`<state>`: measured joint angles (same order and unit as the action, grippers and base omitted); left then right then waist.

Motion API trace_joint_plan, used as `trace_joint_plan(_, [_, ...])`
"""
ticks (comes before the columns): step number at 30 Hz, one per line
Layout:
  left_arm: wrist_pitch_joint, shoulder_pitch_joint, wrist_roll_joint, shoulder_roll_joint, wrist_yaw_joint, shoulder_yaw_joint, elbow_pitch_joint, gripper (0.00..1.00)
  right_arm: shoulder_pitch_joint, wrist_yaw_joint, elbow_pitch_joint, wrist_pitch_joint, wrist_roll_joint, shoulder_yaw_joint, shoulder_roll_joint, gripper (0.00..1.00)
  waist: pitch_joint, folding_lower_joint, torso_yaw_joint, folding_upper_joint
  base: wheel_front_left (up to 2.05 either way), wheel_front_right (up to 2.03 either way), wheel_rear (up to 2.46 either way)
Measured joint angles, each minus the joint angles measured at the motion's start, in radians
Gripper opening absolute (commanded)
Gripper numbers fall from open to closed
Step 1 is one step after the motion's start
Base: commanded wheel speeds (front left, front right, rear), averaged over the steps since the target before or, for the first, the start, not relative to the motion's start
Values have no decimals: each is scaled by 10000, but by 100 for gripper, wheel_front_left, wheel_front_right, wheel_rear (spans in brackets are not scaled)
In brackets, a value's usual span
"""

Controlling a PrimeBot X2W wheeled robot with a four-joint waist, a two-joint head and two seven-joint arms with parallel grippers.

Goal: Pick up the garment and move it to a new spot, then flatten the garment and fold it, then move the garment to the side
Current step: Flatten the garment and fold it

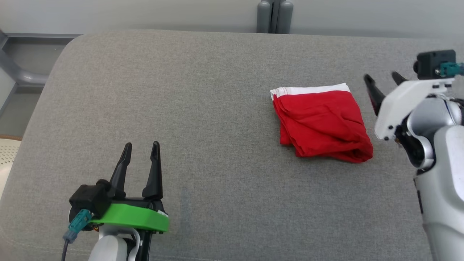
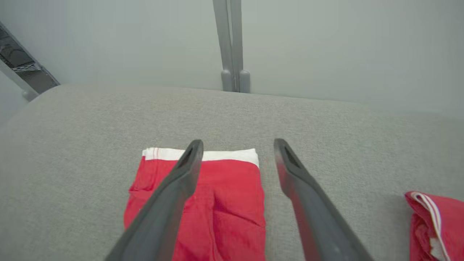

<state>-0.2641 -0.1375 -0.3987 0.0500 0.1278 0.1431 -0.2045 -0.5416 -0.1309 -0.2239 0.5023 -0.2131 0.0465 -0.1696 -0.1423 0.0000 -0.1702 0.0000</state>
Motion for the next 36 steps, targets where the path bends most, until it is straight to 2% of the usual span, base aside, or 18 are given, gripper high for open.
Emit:
trace_joint_plan(1, [0, -1, 58, 0, 0, 36, 13, 100, 193, 2, -176, -52, 161, 123, -161, 2, -7, 0, 6, 0, 0, 0, 0])
trace_joint_plan(2, [0, -1, 73, -2, 2, 58, 21, 100, 366, 4, -368, -132, 253, 123, -324, 0, -23, 0, 14, 0, 0, 0, 0])
trace_joint_plan(9, [0, -41, 211, -2, 10, 98, 35, 100, 520, 4, -1983, -295, -98, 63, -370, 0, -281, 0, 65, 0, 0, 0, 0])
trace_joint_plan(13, [2, -125, 228, -2, 10, 150, 35, 100, 181, 4, -2763, 291, -422, -151, -286, 0, -410, 0, 29, 0, 0, 0, 0])
trace_joint_plan(16, [2, -170, 244, -2, 10, 157, 29, 100, 45, 4, -2932, 961, -1139, -581, -73, 0, -440, 0, -19, 0, 0, 0, 0])
trace_joint_plan(19, [2, -173, 244, -2, 10, 121, 4, 100, 127, 4, -2320, 1540, -2029, -1494, -144, 0, -399, 0, -16, 0, 0, 0, 0])
trace_joint_plan(25, [2, -161, 244, -2, 10, -86, 31, 100, 829, 4, -688, 2180, -2815, -2857, -650, 0, -336, 0, 156, 0, 0, 0, 0])
trace_joint_plan(29, [2, -154, 242, -2, 10, -115, 29, 100, 1264, 4, 263, 2266, -3250, -3666, -740, 0, -302, 0, 328, 0, 0, 0, 0])
trace_joint_plan(33, [0, -140, 242, -4, 10, -155, -2, 100, 1708, 2, 1172, 1772, -3854, -4056, -439, 0, -228, 0, 500, 0, 0, 0, 0])
trace_joint_plan(34, [0, -124, 244, -4, 10, -178, -21, 100, 1815, 4, 1430, 1383, -3870, -3992, -380, 55, -188, 0, 537, 0, 0, 0, 0])
trace_joint_plan(35, [2, -114, 244, -4, 10, -207, -48, 100, 1911, 4, 1668, 957, -3902, -3870, -320, 100, -148, 0, 572, 0, 0, 0, 0])
trace_joint_plan(36, [0, -110, 244, -6, 10, -238, -75, 100, 2007, 4, 1816, 541, -3898, -3705, -240, 100, -113, 0, 599, 0, 0, 0, 0])
